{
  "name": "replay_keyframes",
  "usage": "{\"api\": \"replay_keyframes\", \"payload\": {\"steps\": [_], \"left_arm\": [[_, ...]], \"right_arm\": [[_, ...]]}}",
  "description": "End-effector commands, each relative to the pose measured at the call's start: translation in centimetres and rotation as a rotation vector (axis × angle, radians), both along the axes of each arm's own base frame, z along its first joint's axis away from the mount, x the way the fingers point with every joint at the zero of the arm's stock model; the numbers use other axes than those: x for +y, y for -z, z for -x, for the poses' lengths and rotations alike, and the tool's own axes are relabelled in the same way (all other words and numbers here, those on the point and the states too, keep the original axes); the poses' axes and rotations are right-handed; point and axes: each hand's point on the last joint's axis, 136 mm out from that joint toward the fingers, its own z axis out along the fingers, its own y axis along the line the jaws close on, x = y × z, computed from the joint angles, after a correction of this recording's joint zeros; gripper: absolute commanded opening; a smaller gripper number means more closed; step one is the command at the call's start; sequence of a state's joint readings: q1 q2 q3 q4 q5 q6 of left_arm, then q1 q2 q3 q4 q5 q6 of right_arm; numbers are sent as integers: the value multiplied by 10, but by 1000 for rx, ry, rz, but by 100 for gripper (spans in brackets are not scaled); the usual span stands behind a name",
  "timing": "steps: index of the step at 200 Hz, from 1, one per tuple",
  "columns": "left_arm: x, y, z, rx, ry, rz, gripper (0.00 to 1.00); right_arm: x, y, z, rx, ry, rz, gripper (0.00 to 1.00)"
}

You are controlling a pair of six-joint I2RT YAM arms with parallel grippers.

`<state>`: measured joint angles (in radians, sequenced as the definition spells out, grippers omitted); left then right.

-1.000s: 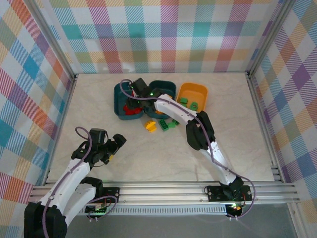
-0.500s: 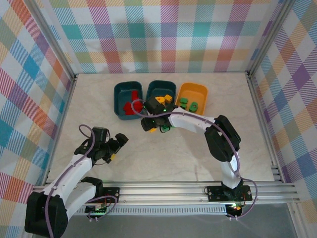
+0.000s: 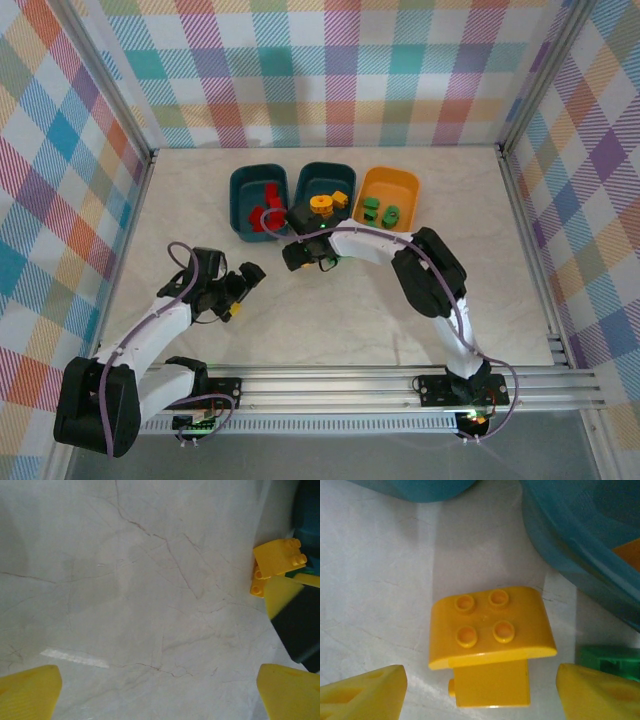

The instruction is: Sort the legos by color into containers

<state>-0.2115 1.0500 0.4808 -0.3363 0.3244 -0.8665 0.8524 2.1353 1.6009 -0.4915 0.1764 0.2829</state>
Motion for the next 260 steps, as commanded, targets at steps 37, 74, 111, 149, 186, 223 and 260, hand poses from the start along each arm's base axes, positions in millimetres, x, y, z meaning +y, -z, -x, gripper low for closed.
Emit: {"api": "replay_keyframes", "payload": {"steps": [37,74,111,149,186,223,260], "left_arm": [[-4,-9,-6,-31,27,-3,100],[-2,-12,-4,-38,29,-13,100],[0,-11,-2,-40,27,-23,100],[1,-11,-1,-38,27,-28,100],[2,-11,0,-39,27,-35,100],[2,-12,-1,-39,25,-32,100],[2,-16,-3,-53,24,-34,100]], "right_arm": [[15,6,-14,-10,3,11,78],[17,10,-15,-2,2,14,74],[19,18,-15,6,-16,24,71],[20,22,-17,-2,-26,35,68],[23,11,-16,-25,-34,0,61],[31,-13,-11,-66,-50,-47,57],[42,-56,0,-101,-66,-147,57]]}}
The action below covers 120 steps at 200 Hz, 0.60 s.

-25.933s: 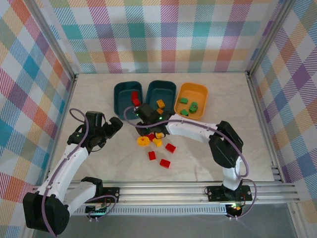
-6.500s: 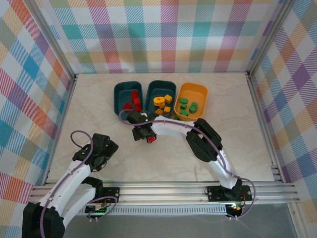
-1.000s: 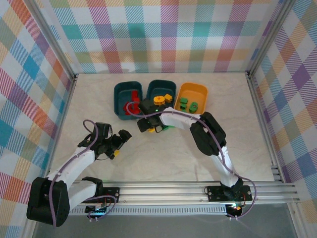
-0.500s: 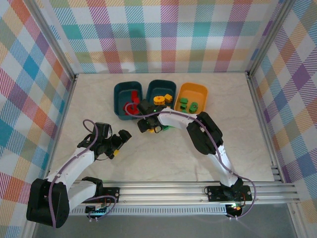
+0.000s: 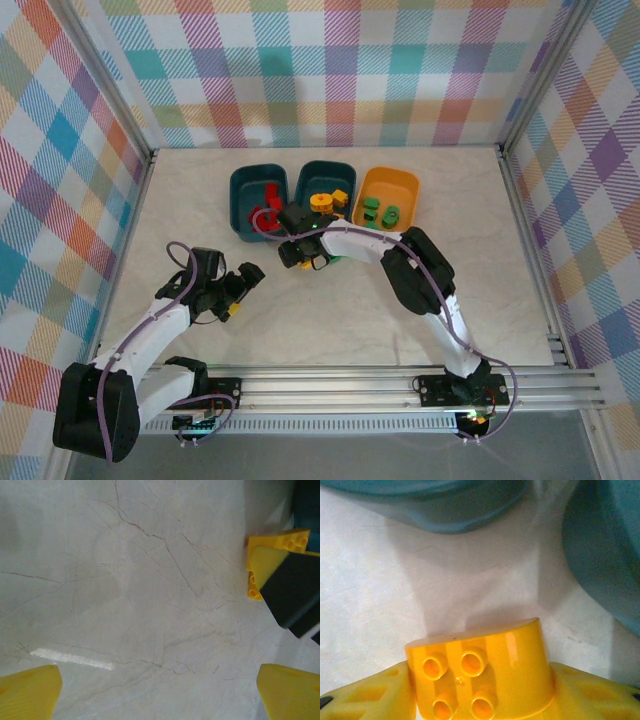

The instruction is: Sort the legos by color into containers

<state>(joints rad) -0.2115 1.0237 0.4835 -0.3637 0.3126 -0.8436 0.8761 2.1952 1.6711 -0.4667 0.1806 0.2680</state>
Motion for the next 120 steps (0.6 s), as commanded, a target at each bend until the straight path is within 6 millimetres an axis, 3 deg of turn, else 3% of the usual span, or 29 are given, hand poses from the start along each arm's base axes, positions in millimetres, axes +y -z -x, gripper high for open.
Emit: {"api": "replay_keyframes", "payload": {"steps": [1,31,51,90,120], "left_arm": [[0,-13,-6,-40,13,-14,100],[-1,-15,-8,-43,15,-14,100],[-3,-17,-9,-46,19,-8,100],[-7,-27,-11,-71,33,6,100],[-10,-33,-14,-85,40,9,100]], "right_arm": [[18,-60,5,-72,-32,-133,57],[15,-92,0,-126,-20,-172,57],[-4,-103,-23,-146,34,-179,57],[-61,-85,-84,-101,180,-146,57],[-76,-74,-109,-68,199,-122,60]]}}
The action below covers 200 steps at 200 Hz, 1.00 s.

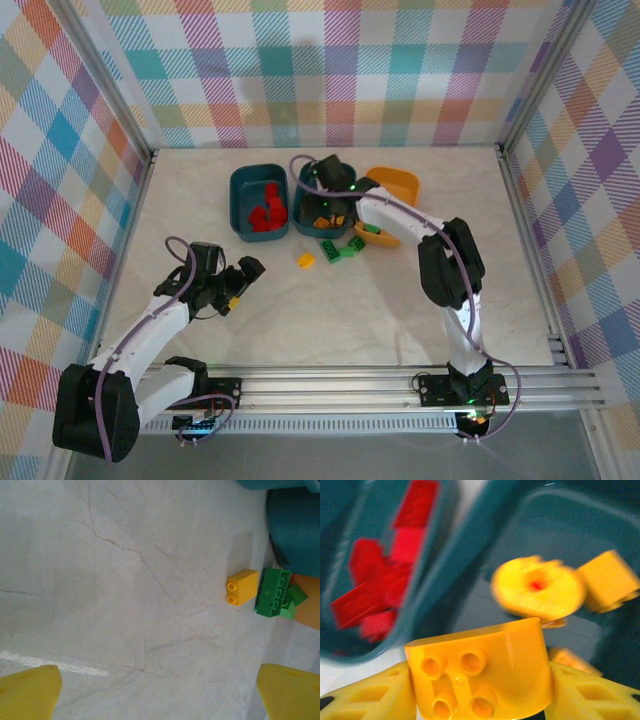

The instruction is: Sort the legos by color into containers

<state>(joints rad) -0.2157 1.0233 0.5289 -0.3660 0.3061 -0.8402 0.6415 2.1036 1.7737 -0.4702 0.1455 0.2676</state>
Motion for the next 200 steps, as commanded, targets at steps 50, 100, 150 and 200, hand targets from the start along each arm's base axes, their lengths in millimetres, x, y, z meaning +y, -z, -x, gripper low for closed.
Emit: {"api": "replay_keyframes", "payload": {"steps": [50,100,150,200], "left_arm": [[-9,-16,-5,-41,40,5,100],[-9,-12,-3,-36,42,-1,100],[-3,-5,-2,-28,25,-28,100],[1,-9,2,-45,8,-37,100]], "right_arm": [[-9,-4,-17,33,-37,46,73],[-16,-41,8,-30,-33,35,74],[42,24,111,100,-297,129,69],[48,64,133,131,-353,261,71]]}}
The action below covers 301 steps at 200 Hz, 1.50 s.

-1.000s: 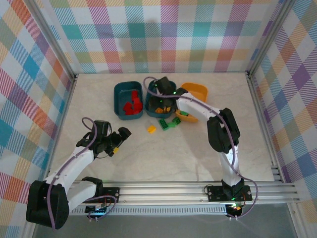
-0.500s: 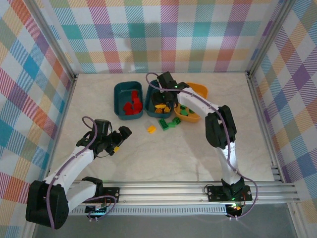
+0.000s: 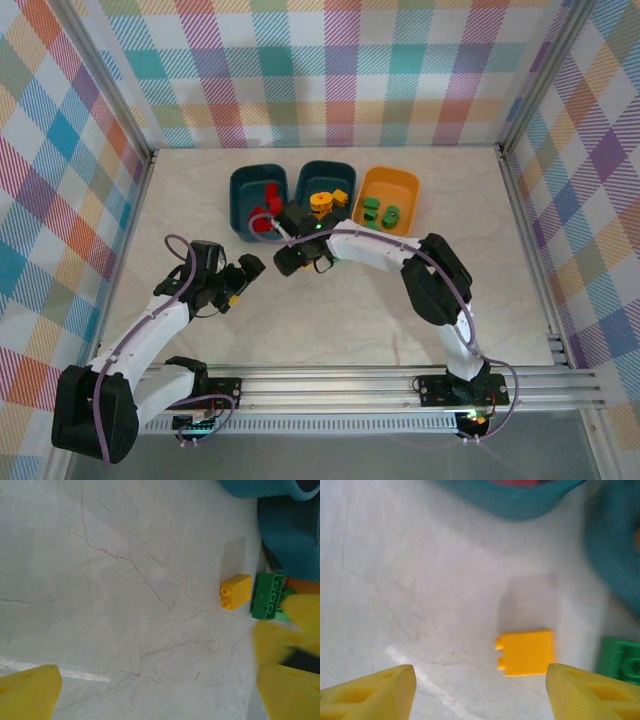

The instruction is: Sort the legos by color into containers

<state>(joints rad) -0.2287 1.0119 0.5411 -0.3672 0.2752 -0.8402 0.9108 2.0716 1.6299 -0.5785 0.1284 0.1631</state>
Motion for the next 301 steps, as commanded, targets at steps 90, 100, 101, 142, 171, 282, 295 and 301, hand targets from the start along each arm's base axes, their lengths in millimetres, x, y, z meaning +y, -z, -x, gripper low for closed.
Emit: {"api": "replay_keyframes", "payload": {"steps": [90,100,101,142,171,282,295,301], "left_arm": [[4,-5,10,-36,-10,-9,100],[3,-5,10,-38,-8,-11,100],[4,-5,10,-39,-8,-11,100],[4,0,9,-34,-11,-12,100],[1,-2,4,-32,-2,-8,100],[-11,-8,8,-27,59,41,100],[-10,-9,9,-33,59,36,100],[-10,-9,10,-36,59,34,100]], "right_arm": [[-12,53,-21,5,-28,141,67],[-12,55,-21,4,-25,141,64],[-12,55,-21,4,-24,140,63],[-10,33,-23,-29,-10,94,41],[-6,-3,-31,-90,6,25,37],[-39,-39,-146,-67,246,-109,37],[-42,-37,-152,-64,255,-102,37],[-43,-37,-154,-65,260,-101,38]]}}
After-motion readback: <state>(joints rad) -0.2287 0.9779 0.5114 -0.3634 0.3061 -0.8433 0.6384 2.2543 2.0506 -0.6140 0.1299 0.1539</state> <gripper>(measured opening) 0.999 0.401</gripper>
